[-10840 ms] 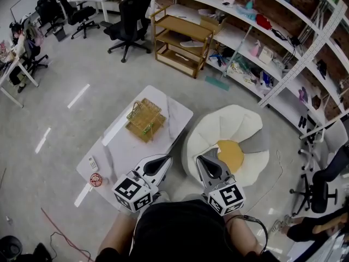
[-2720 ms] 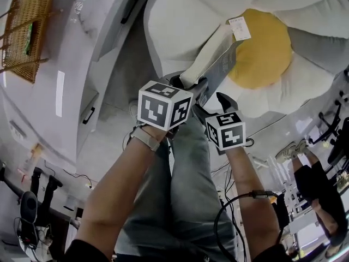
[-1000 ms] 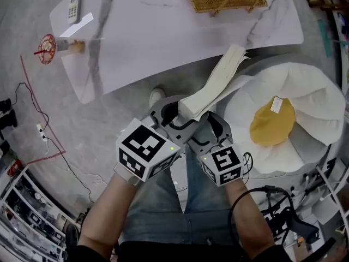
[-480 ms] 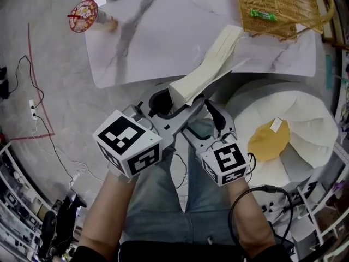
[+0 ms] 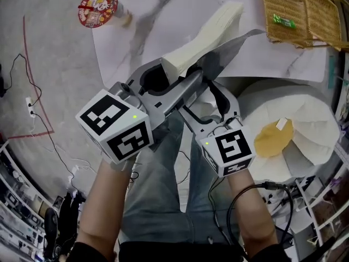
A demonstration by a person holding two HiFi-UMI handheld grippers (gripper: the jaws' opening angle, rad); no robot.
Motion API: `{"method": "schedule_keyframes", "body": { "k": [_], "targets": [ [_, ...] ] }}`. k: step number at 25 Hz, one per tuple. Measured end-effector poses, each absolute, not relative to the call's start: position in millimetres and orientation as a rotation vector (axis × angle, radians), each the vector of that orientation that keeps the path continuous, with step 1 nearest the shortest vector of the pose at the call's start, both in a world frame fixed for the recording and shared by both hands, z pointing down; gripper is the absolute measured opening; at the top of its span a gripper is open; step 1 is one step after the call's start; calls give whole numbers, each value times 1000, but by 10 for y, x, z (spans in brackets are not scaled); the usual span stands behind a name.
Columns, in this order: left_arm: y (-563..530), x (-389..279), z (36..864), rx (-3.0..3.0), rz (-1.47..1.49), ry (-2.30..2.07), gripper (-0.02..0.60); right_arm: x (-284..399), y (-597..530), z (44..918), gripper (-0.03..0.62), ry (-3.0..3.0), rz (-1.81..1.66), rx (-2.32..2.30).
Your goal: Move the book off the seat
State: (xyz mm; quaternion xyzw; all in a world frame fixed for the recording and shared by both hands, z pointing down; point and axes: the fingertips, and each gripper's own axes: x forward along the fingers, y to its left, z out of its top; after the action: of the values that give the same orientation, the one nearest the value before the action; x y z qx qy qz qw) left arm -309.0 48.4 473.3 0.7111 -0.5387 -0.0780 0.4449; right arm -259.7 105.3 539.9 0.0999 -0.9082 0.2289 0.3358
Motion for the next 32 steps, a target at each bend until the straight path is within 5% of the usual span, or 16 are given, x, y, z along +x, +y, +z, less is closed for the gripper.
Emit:
{"method": "schedule_keyframes", "body": {
  "k": [21, 32],
  "targets": [
    [1006, -4114, 5888, 1416, -351, -1276, 169, -3275, 1391, 6028, 359, -2202, 514, 215],
    [1039, -4131, 6360, 1286, -328, -1282, 169, -3277, 1321, 6246, 359, -2158, 638, 241]
  ]
}}
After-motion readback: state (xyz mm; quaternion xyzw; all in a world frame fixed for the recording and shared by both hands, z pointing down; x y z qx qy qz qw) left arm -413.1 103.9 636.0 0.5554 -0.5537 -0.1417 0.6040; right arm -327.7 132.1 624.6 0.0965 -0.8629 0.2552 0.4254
